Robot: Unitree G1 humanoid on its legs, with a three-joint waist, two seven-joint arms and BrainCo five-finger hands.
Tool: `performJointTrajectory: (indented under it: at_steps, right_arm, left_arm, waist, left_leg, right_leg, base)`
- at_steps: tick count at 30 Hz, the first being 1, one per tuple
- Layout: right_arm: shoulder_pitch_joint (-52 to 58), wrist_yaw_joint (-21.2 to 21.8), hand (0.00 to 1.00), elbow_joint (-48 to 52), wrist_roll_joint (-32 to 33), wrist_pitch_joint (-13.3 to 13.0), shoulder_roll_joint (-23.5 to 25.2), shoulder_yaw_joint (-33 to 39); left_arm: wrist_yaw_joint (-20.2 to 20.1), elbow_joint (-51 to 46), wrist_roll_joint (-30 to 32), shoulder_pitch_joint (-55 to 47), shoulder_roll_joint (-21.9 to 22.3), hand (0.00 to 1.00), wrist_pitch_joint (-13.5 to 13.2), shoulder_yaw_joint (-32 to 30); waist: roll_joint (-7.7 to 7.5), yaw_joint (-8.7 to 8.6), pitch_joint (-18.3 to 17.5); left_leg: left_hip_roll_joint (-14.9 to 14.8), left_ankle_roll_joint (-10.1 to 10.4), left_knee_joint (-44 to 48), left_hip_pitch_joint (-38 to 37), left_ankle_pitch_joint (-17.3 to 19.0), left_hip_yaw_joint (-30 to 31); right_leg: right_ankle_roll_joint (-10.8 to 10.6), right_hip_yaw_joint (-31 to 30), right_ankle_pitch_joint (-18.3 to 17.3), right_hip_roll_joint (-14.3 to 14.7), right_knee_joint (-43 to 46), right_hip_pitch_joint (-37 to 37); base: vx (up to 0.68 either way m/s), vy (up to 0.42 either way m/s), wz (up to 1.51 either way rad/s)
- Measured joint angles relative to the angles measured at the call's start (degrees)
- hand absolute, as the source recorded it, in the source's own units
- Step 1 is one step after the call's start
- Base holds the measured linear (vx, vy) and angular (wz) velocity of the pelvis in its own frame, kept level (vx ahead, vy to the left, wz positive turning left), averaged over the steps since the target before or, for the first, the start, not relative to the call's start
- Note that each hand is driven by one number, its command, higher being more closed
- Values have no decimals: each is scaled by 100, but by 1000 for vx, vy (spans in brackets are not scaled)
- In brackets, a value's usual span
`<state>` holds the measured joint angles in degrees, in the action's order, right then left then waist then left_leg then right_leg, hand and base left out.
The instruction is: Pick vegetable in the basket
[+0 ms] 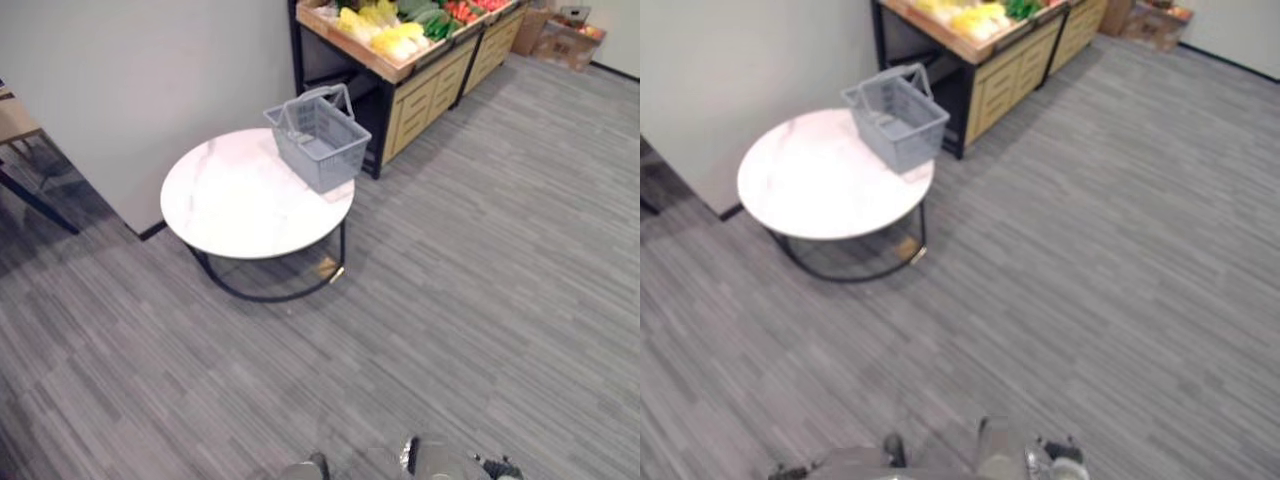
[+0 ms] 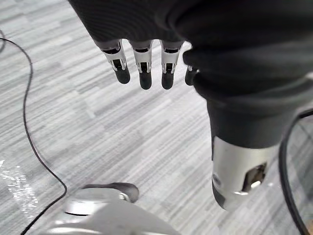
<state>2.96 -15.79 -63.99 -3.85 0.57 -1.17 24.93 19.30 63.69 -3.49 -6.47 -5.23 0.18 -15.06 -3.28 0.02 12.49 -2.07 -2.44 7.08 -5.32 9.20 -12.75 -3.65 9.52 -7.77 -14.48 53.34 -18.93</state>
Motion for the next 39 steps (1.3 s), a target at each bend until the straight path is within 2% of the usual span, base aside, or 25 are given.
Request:
performJointTrajectory:
  at_steps: [4,6,7,8,9,12,14,15,16,17,18,19,21,23,25,27,28,29,30,32,33,35,37,38,39]
  right_arm:
    - [226,-1,0,21,36,69,108,330]
    - [350,-4,0,90,37,79,108,397]
    - [375,2,0,118,35,80,116,395]
    - [427,18,0,159,28,84,154,387]
    - [420,36,0,245,14,97,112,394]
    - [271,124,0,306,-35,90,50,381]
    - [218,160,0,302,-63,95,-59,375]
    - [167,177,0,308,-68,92,-66,381]
    - [180,202,0,299,-67,105,-78,349]
    - [184,203,0,281,-68,116,-104,300]
    - [176,203,0,273,-70,134,-131,244]
    - [175,208,0,291,-86,164,-178,105]
    - [198,206,0,285,-126,206,-225,-82]
    - [216,209,0,283,-192,208,-256,-186]
    - [225,208,0,286,-239,219,-263,-214]
    - [235,232,0,289,-238,245,-349,-447]
    - [236,236,0,288,-239,248,-368,-518]
    - [237,230,0,281,-245,251,-377,-634]
    - [210,234,0,261,-310,250,-394,-754]
    - [85,279,0,179,-319,240,-368,-803]
    - [-11,331,0,150,-377,217,-361,-837]
    - [-127,401,0,35,-474,150,-350,-865]
    - [-126,436,0,45,-470,59,-350,-791]
    - [-136,434,0,58,-460,35,-354,-744]
    - [-146,427,0,57,-450,31,-346,-733]
  left_arm:
    - [43,-15,39,83,210,0,4,-535]
    - [42,-72,151,72,335,0,4,-757]
    - [29,-92,175,57,348,0,5,-806]
    - [-16,-89,222,38,352,0,11,-898]
    - [-93,-40,280,26,423,0,46,-958]
    - [-230,-28,421,7,517,0,52,-1003]
    - [-283,-3,434,1,580,0,55,-1011]
    - [-351,22,436,-17,574,0,57,-1045]
    - [-435,25,418,-15,561,0,69,-1072]
    - [-453,23,399,-14,528,0,74,-1059]
    - [-463,19,369,-8,521,0,72,-1056]
    - [-475,25,348,-15,519,0,63,-1064]
    - [-477,10,286,-59,516,0,46,-1068]
    - [-474,12,-21,-74,552,0,44,-1056]
    - [-454,0,-142,-87,553,0,37,-1054]
    - [-398,8,-204,-187,563,0,37,-1039]
    - [-387,10,-205,-224,563,0,38,-1037]
    - [-381,45,-206,-286,554,0,45,-1018]
    - [-381,119,-212,-316,484,0,41,-1009]
    - [-375,142,-252,-312,397,0,10,-989]
    - [-378,211,-250,-304,341,0,1,-940]
    - [-388,389,-248,-286,231,0,10,-616]
    - [-397,425,-230,-287,166,0,42,-349]
    - [-414,431,-193,-290,92,0,60,-161]
    - [-416,437,-184,-293,47,0,62,-69]
  waist:
    - [125,2,42]
    - [234,16,13]
    - [235,18,11]
    - [210,26,-14]
    - [340,28,-39]
    - [487,24,-172]
    - [598,33,-246]
    - [623,6,-259]
    - [630,-14,-257]
    - [569,-8,-216]
    - [592,19,-214]
    - [582,51,-192]
    - [561,59,-174]
    - [542,128,-166]
    - [511,180,-152]
    - [527,177,-153]
    - [531,177,-154]
    - [508,196,-147]
    - [469,209,-196]
    - [285,262,-232]
    - [214,292,-273]
    - [178,325,-333]
    - [187,308,-357]
    - [176,232,-355]
    - [181,194,-345]
  left_leg:
    - [-259,325,94,-298,500,29]
    - [-570,648,306,-411,830,91]
    - [-647,733,320,-467,926,91]
    - [-770,894,304,-645,1089,88]
    - [-973,966,233,-860,1117,73]
    - [-1153,1192,125,-1022,365,81]
    - [-1262,1214,360,-918,-16,107]
    - [-1352,1190,994,-631,-290,265]
    - [-1477,1165,2419,93,-816,677]
    - [-1517,1162,3028,413,-961,834]
    - [-1546,1175,3600,687,-902,904]
    - [-1536,1112,4553,1221,-586,841]
    - [-1459,1000,4783,1647,-205,516]
    - [-1452,893,4345,2025,-2,42]
    - [-1373,852,3050,2121,-14,-467]
    - [-1016,781,842,2079,-494,-438]
    - [-962,782,452,2073,-614,-312]
    - [-901,850,249,2099,-1046,-140]
    - [-730,654,478,2103,-1248,-216]
    - [-586,411,972,2256,-697,-461]
    - [-477,362,1123,2235,-455,-569]
    - [-281,270,1070,2004,-241,-718]
    - [-103,197,783,1620,-147,-735]
    - [-30,147,579,1334,-106,-712]
    - [-16,113,522,1204,-89,-702]
  right_leg:
    - [-110,327,125,161,-2690,19]
    - [-196,291,185,152,-3454,22]
    - [-192,257,273,139,-3594,33]
    - [-327,340,721,91,-3632,73]
    - [-199,454,674,234,-3128,0]
    - [199,469,30,359,-2256,-285]
    - [311,527,-56,483,-2301,-195]
    - [301,597,-162,558,-2501,28]
    - [313,686,-278,599,-2745,347]
    - [328,713,-300,619,-2860,485]
    - [350,721,-321,643,-2951,630]
    - [351,717,-362,648,-3192,1048]
    - [316,734,-447,618,-3504,1544]
    - [214,750,-486,559,-3702,1867]
    - [60,771,-526,428,-3832,2070]
    - [-169,697,-612,251,-3957,2237]
    - [-201,668,-632,223,-4017,2296]
    - [-283,615,-675,131,-4143,2448]
    - [-346,549,-695,-13,-4381,2588]
    - [-368,260,-502,-148,-4682,2724]
    - [-438,93,-89,-169,-4657,2762]
    - [-643,-92,286,-380,-4419,2686]
    - [-420,-319,568,-536,-3276,2261]
    - [-254,-396,877,-622,-2208,1860]
    - [-272,-471,931,-600,-1666,1652]
  base:
    - [281,-151,5]
    - [393,-293,6]
    - [451,-356,-2]
    - [517,-424,-7]
    - [538,-428,-9]
    - [586,-446,-18]
    - [528,-368,-11]
    - [639,-396,8]
    - [495,-285,17]
    - [365,-194,15]
    - [247,-87,1]
    - [280,-67,0]
    - [255,-7,3]
    - [160,100,-2]
    - [183,176,-2]
    - [275,302,-12]
    - [382,401,-24]
    - [427,445,-22]
    - [423,440,-20]
    - [465,373,-30]
    - [437,288,-42]
    - [462,338,-24]
    - [417,348,5]
    - [263,212,23]
    - [325,196,30]
